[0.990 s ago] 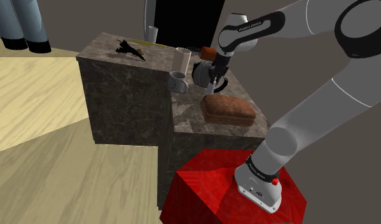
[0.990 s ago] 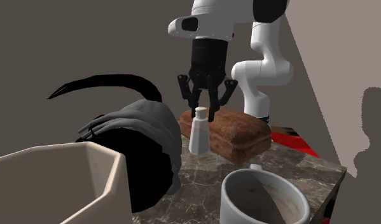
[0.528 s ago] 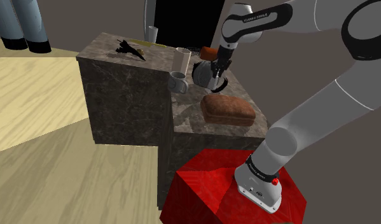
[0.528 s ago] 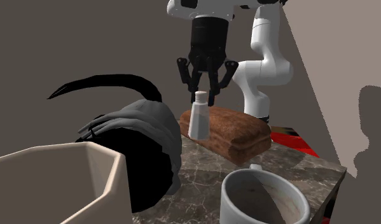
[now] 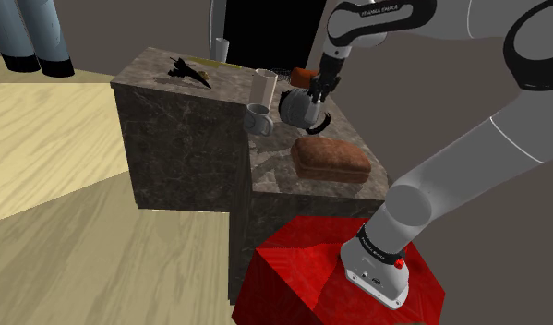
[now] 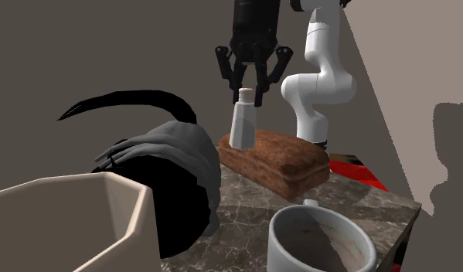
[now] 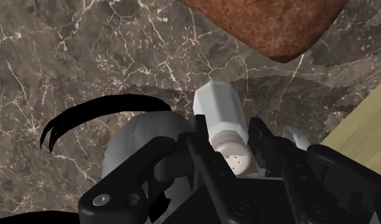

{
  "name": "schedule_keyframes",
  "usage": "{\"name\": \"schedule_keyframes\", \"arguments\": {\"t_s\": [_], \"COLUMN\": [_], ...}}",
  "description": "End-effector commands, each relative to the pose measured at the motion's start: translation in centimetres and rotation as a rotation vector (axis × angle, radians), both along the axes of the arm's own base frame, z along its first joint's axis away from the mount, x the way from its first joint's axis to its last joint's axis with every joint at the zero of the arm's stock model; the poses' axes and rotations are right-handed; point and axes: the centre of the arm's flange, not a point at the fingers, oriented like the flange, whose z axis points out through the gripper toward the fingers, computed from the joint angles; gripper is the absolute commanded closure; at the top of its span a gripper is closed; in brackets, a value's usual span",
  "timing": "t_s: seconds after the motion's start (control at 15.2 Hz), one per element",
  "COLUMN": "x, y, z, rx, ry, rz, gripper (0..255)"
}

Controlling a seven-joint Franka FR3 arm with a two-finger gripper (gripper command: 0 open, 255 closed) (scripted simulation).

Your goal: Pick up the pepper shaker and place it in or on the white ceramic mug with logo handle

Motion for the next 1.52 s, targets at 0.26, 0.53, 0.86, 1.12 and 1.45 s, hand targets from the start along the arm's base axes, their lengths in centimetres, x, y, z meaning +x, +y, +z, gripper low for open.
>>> {"name": "schedule_keyframes", "arguments": {"t_s": [0.26,0.53,0.86,1.12,1.45], "x": [0.0,1.1,6.3,10.4,15.5], "y": [0.0,0.7,4.6,7.6,11.3], "z": [3.2,4.8,6.1,7.2,8.4], "rx": [0.000,0.000,0.000,0.000,0.000], "ry": [0.000,0.000,0.000,0.000,0.000], "rz": [0.000,0.000,0.000,0.000,0.000], "gripper": [255,255,255,255,255]}}
